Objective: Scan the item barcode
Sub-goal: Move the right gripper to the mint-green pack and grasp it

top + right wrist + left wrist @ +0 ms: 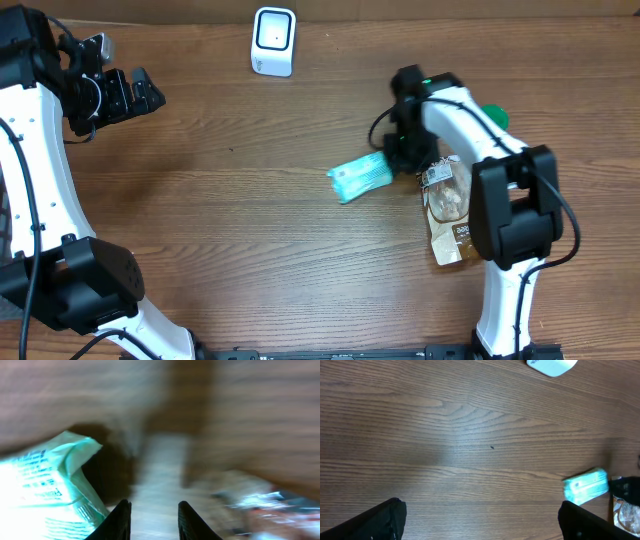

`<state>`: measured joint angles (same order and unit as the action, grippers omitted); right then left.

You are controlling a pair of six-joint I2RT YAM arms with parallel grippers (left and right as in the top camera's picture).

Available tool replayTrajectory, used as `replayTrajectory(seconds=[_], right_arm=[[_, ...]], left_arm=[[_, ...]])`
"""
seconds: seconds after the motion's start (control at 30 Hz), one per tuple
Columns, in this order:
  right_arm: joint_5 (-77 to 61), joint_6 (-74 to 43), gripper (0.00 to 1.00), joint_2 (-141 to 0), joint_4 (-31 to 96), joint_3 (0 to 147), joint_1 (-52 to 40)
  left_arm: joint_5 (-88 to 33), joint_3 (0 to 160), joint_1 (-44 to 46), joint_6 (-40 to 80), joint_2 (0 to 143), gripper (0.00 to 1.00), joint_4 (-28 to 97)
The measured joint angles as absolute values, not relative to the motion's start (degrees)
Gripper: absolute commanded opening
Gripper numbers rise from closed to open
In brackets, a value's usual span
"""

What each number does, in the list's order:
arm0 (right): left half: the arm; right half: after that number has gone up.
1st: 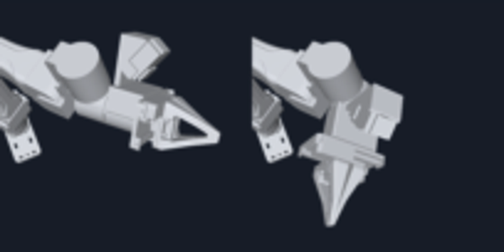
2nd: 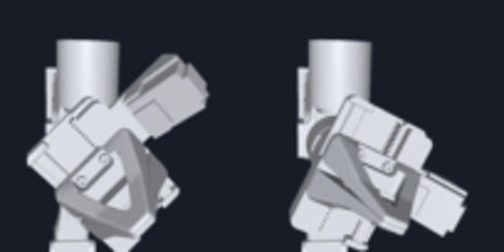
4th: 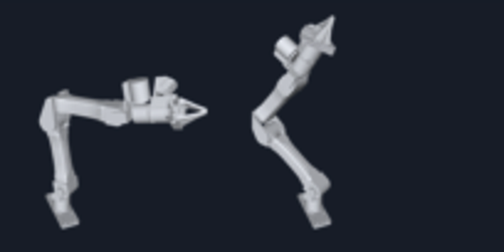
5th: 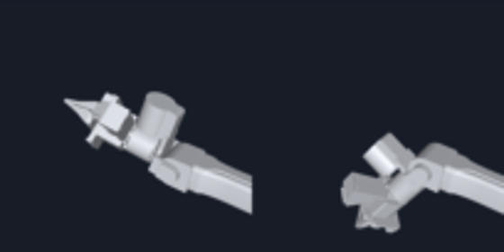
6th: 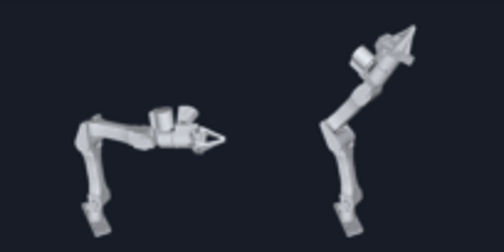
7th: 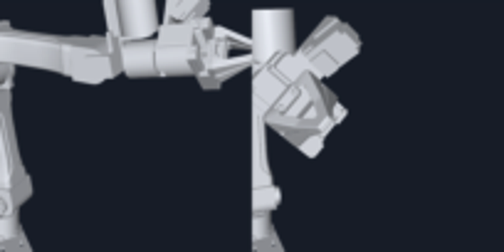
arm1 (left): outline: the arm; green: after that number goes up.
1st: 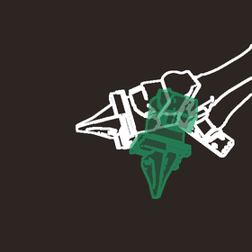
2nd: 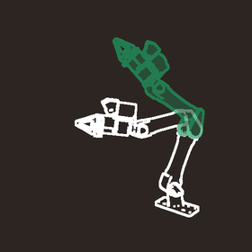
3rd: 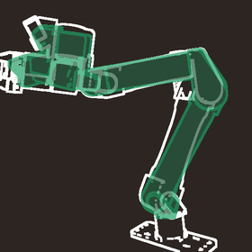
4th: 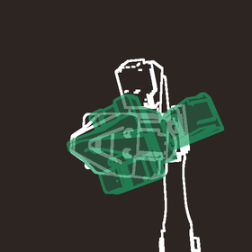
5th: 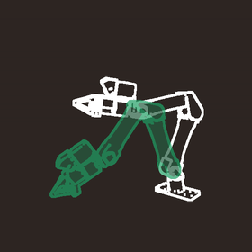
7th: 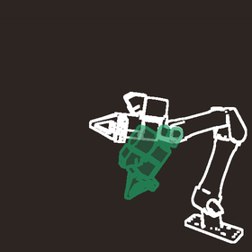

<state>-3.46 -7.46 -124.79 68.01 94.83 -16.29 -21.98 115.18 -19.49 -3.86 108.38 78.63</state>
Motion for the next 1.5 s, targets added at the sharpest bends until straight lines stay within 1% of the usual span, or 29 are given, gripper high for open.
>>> replayTrajectory(seconds=[0.27, 0.3, 0.47, 0.57, 0.6, 0.63, 0.7, 0.77, 0.9, 1.27, 1.4, 1.47, 1.5], right_arm=[[-3.57, -7.55, 0.28, -124.79, 69.58, 94.39, -24.01], [-3.51, -7.75, 0.32, -124.79, 69.58, 94.39, -24.05], [-4.47, -9.47, 0.39, -124.79, 71.07, 95.88, -20.97], [-7.11, -10.07, 0.48, -123.90, 70.85, 96.47, -19.09], [-8.88, -9.98, 0.55, -122.93, 71.16, 96.47, -18.35], [-10.26, -10.11, 0.59, -122.06, 71.44, 96.47, -17.89], [-13.39, -9.98, 0.62, -119.81, 71.90, 96.57, -17.17], [-16.60, -10.37, 0.63, -118.28, 72.01, 96.86, -17.02], [-22.94, -11.07, 0.61, -117.36, 67.44, 96.12, -17.06], [-27.42, -18.94, 0.57, -117.38, 51.42, 80.03, -17.34], [-29.19, -21.93, 0.52, -117.40, 46.52, 76.75, -17.52], [-30.11, -23.22, 0.47, -117.40, 44.91, 76.12, -17.67], [-30.52, -24.58, 0.46, -117.49, 43.83, 75.81, -17.82]], left_arm=[[-21.98, 115.18, -19.49, -3.86, 108.38, 1.00, 78.61], [-21.98, 115.18, -19.49, -3.88, 108.38, 1.00, 78.61], [-21.98, 115.18, -19.49, -3.86, 108.38, 1.00, 78.63], [-21.98, 115.18, -19.49, -3.86, 108.38, 1.00, 78.61], [-21.98, 115.18, -19.49, -3.86, 108.38, 1.00, 78.61], [-21.98, 115.18, -19.49, -3.86, 108.38, 1.00, 78.61], [-21.98, 115.18, -19.49, -3.86, 108.38, 1.00, 78.61], [-21.98, 115.18, -19.49, -3.86, 108.38, 0.99, 78.61], [-21.98, 115.18, -19.49, -3.86, 108.38, 1.00, 78.61], [-21.98, 115.18, -19.49, -3.86, 108.38, 1.00, 78.61], [-21.98, 115.18, -19.49, -3.86, 108.38, 1.00, 78.63], [-21.98, 115.18, -19.49, -3.86, 108.38, 1.00, 78.63], [-21.98, 115.18, -19.49, -3.86, 108.38, 1.00, 78.63]])
